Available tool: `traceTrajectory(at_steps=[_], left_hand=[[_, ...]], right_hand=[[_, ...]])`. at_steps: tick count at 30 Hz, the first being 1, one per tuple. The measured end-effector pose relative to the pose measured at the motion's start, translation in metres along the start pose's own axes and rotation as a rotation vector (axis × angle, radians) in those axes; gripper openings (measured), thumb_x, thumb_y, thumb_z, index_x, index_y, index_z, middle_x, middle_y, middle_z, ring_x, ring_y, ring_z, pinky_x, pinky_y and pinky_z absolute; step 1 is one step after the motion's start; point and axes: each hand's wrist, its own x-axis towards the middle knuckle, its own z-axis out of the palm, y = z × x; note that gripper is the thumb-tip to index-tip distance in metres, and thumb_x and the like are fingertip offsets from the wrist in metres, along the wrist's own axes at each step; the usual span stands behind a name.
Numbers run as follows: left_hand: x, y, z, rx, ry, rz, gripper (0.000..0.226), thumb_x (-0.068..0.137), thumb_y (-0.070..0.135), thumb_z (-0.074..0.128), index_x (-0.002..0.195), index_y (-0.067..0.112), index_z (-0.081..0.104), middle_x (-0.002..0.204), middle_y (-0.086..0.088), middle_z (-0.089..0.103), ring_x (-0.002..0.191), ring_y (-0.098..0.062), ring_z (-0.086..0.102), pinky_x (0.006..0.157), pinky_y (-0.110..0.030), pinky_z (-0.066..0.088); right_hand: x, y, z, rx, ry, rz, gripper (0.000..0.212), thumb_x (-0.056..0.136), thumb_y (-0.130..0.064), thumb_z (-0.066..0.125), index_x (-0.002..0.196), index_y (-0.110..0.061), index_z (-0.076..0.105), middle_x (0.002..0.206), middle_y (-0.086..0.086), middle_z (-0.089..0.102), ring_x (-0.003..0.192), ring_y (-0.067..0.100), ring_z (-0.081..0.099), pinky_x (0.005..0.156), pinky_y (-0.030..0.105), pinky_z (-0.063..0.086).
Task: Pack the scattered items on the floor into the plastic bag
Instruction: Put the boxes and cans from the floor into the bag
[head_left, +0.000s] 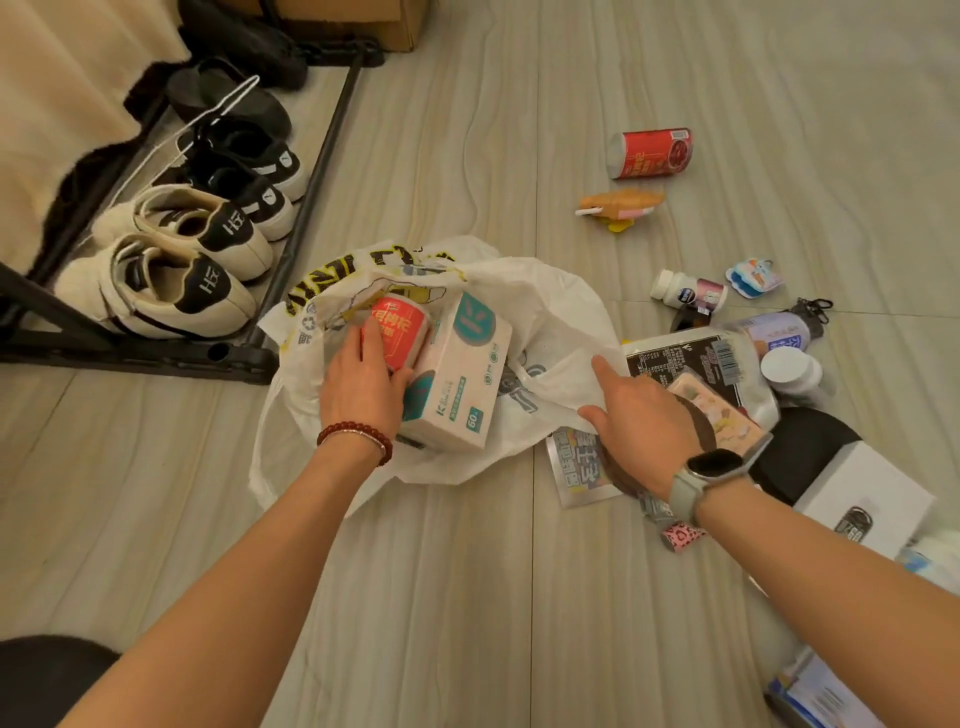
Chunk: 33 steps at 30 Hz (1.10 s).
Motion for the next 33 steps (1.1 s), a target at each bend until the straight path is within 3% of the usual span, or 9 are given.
traceTrajectory(at_steps=[8,11,14,17,20,24,26,30,33], left_hand=[[-0.024,0.009,0.004,0.006,0.048,0.155,0.056,0.089,0.039,0.043,0.137,0.012,0.034,0.151,-0.014,0.022,0.141,-0.031,0.011,0.113,-0.05,0.01],[-0.057,0.019,0.013,0.065,0.25,0.427,0.05,0.081,0.043,0.044,0.12,0.013,0.052,0.134,-0.013,0.05,0.13,-0.028,0.031,0.105,-0.047,0.024],[-0.078,0.033,0.033,0.239,0.19,0.617,0.054,0.075,0.049,0.049,0.116,0.015,0.054,0.123,-0.006,0.061,0.121,-0.022,0.037,0.093,-0.041,0.026],[-0.082,0.043,0.056,0.418,0.04,0.563,0.073,0.057,0.056,0.072,0.113,0.011,0.059,0.117,-0.004,0.065,0.117,-0.024,0.05,0.089,-0.04,0.026],[-0.072,0.043,0.067,0.438,0.127,0.54,0.036,0.06,0.028,0.078,0.091,0.013,0.069,0.102,-0.002,0.069,0.11,-0.025,0.048,0.084,-0.037,0.026],[-0.061,0.037,0.057,0.291,0.176,0.562,0.015,0.061,0.005,0.077,0.067,0.014,0.068,0.071,0.001,0.072,0.095,-0.025,0.065,0.078,-0.033,0.028],[-0.059,0.033,0.047,0.213,0.198,0.531,0.011,0.064,0.005,0.072,0.066,0.012,0.065,0.065,-0.004,0.07,0.085,-0.026,0.068,0.073,-0.032,0.028],[-0.055,0.024,0.013,0.032,0.304,0.471,0.014,0.08,0.015,0.051,0.072,0.008,0.061,0.058,-0.011,0.062,0.052,-0.028,0.06,0.049,-0.031,0.038],[-0.06,0.027,-0.014,0.002,0.369,0.52,0.011,0.083,0.023,0.043,0.084,0.015,0.05,0.061,-0.008,0.061,0.045,-0.026,0.058,0.032,-0.023,0.035]], right_hand=[[0.009,0.0,0.008,-0.165,-0.01,-0.068,0.011,0.091,-0.01,0.047,0.093,-0.004,0.056,0.095,0.016,0.065,0.087,0.033,0.06,0.06,0.032,0.034],[0.003,0.001,0.004,0.021,0.137,-0.082,0.018,0.094,-0.016,0.042,0.093,-0.003,0.055,0.088,0.018,0.066,0.083,0.035,0.061,0.059,0.034,0.035],[-0.005,0.0,-0.008,0.271,0.22,-0.018,0.025,0.094,-0.023,0.045,0.089,-0.001,0.056,0.078,0.02,0.065,0.076,0.038,0.059,0.062,0.036,0.038],[-0.007,-0.002,-0.019,0.513,0.224,0.114,0.026,0.092,-0.02,0.05,0.071,-0.006,0.05,0.057,0.001,0.049,0.067,0.027,0.048,0.062,0.031,0.029],[-0.004,-0.005,-0.03,0.599,0.241,0.213,0.031,0.092,-0.021,0.049,0.064,-0.009,0.045,0.055,-0.007,0.04,0.069,0.022,0.044,0.056,0.026,0.017],[-0.007,-0.005,-0.038,0.739,0.367,0.198,0.013,0.091,-0.018,0.05,0.083,-0.009,0.055,0.061,-0.005,0.048,0.071,0.019,0.047,0.062,0.025,0.026],[-0.011,-0.004,-0.036,0.746,0.353,0.1,0.02,0.09,-0.02,0.051,0.107,-0.01,0.057,0.086,-0.002,0.054,0.088,0.016,0.051,0.08,0.026,0.038],[-0.018,-0.002,-0.024,0.32,0.322,-0.305,0.065,0.089,-0.043,0.043,0.143,-0.015,0.022,0.144,0.005,0.033,0.134,0.018,0.023,0.111,0.032,0.017],[-0.012,-0.008,-0.021,0.058,0.308,-0.461,0.067,0.087,-0.048,0.032,0.143,-0.023,0.005,0.14,0.005,0.045,0.137,0.017,0.021,0.114,0.039,0.009]])
